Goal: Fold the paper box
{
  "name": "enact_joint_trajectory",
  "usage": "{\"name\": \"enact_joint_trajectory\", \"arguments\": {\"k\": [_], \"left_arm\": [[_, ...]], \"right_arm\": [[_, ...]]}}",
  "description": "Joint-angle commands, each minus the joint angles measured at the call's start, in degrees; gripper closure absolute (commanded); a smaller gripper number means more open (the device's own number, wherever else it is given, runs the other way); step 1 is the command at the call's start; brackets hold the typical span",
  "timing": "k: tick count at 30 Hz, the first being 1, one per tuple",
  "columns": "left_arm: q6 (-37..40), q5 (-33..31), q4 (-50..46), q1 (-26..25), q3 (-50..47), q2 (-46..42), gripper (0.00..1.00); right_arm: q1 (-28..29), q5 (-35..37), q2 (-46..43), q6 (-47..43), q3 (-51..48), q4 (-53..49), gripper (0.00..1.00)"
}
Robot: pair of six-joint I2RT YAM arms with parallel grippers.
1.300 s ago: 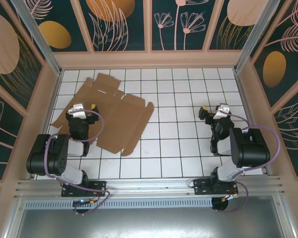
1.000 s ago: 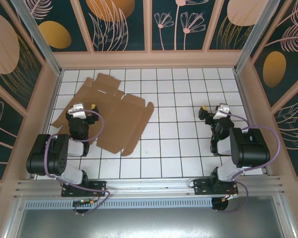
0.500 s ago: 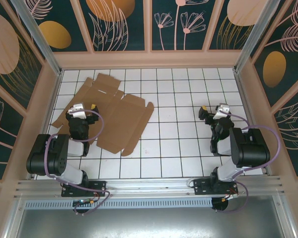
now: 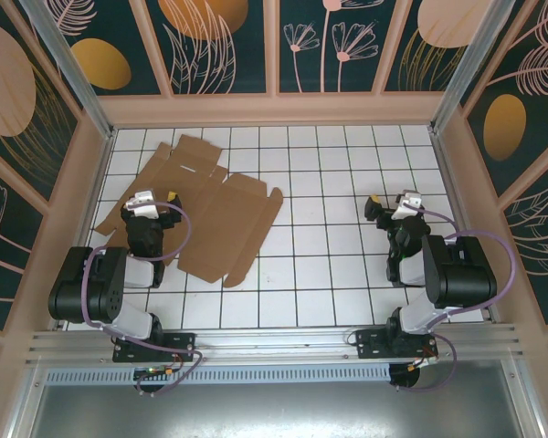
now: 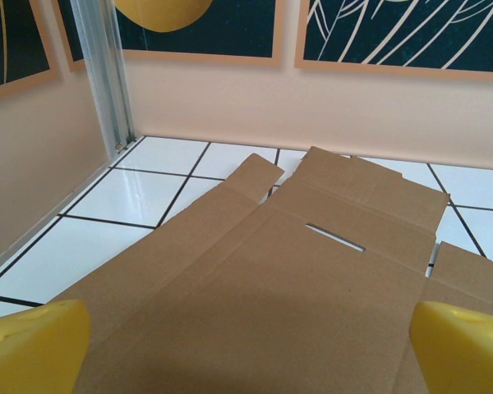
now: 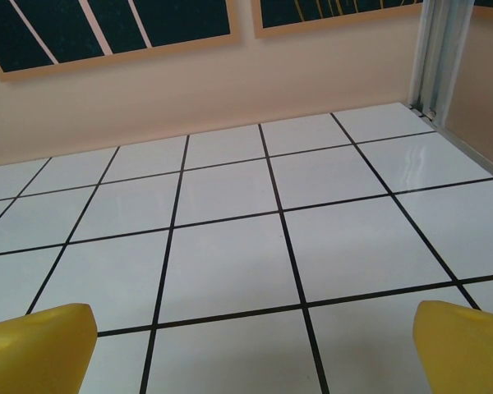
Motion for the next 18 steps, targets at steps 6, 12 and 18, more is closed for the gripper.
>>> {"name": "enact_joint_trajectory", "arguments": {"k": [6, 12, 18], "left_arm": [[0.0, -0.2, -2.6, 0.0, -0.3, -6.3, 0.01], [8.1, -1.0, -27.3, -5.5, 7.6, -26.2, 0.01], [-10.7, -8.5, -55.4, -11.9, 22.3, -34.2, 0.01]], "right_arm": [[0.5, 1.0, -3.7, -1.2, -1.0, 1.9, 0.01], [15.5, 13.8, -21.0, -6.6, 8.2, -17.5, 0.01], [35.4, 24.1, -23.0, -7.7, 30.7, -43.8, 0.01]]}}
